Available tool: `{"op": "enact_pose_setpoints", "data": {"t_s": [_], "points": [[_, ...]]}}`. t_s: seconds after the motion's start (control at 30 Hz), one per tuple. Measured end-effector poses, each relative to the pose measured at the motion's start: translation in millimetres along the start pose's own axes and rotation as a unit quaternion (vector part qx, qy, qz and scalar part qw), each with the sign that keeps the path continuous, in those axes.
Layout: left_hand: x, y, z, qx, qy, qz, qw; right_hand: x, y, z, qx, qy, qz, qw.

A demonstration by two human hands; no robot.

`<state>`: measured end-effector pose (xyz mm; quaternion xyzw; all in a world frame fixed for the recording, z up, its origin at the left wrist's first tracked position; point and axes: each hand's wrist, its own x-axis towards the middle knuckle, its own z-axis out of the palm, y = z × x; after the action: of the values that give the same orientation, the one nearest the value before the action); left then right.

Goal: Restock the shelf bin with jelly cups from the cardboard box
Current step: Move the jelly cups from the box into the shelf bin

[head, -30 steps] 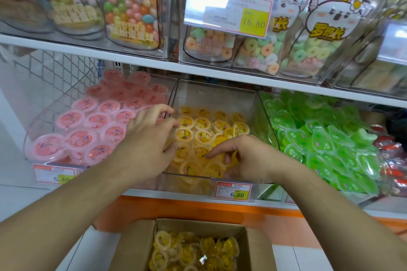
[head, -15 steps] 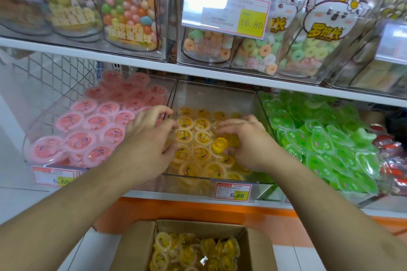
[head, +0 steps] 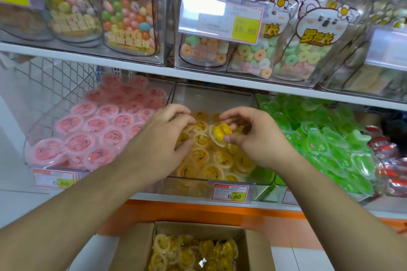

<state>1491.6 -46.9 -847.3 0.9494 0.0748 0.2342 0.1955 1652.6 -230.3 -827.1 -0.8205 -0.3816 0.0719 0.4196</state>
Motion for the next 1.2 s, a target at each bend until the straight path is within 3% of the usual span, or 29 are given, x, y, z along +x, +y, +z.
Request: {"op": "enact_pose_setpoints", "data": {"t_s": [0.13, 0.23, 0.3, 0.4, 0.5, 0.63, 0.77, 0.9, 1.2], "points": [[9.2, 23.8, 10.9, -0.222, -0.038, -0.09, 0.97, -7.2, -3.3, -5.3, 0.175, -0.025, -0.004, 0.984], [11.0, 32.4, 20.9, -0.36, -0.048, -0.11, 0.925, -14.3, 1.1, -10.4, 0.222, -0.038, 0.013, 0.974], [12.9, 35.7, 22.5, -0.389, -0.038, -0.119, 0.913, -17.6, 3.3, -13.4, 0.224, -0.057, 0.025, 0.972], [19.7, 37.0, 27.5, -0.353, -0.017, -0.139, 0.925, -20.0, 3.9, -19.5, 0.13, -0.061, 0.007, 0.99], [29.1, 40.3, 41.1, -0.308, -0.042, -0.164, 0.936, -21.2, 5.5, -30.7, -0.017, 0.019, -0.032, 0.999], [48.8, 50.6, 60.9, -0.164, -0.168, -0.115, 0.965, -22.8, 11.7, -43.2, -0.06, 0.084, -0.037, 0.994], [63.6, 57.1, 74.2, -0.069, -0.269, -0.06, 0.959, -24.1, 15.1, -45.2, -0.074, 0.073, -0.026, 0.994], [64.4, 49.7, 88.7, -0.058, -0.306, -0.037, 0.949, -24.5, 18.6, -44.6, -0.091, 0.064, -0.016, 0.994], [61.1, 43.3, 93.5, -0.129, -0.267, -0.025, 0.955, -26.0, 17.6, -44.8, -0.093, 0.06, -0.012, 0.994]]}}
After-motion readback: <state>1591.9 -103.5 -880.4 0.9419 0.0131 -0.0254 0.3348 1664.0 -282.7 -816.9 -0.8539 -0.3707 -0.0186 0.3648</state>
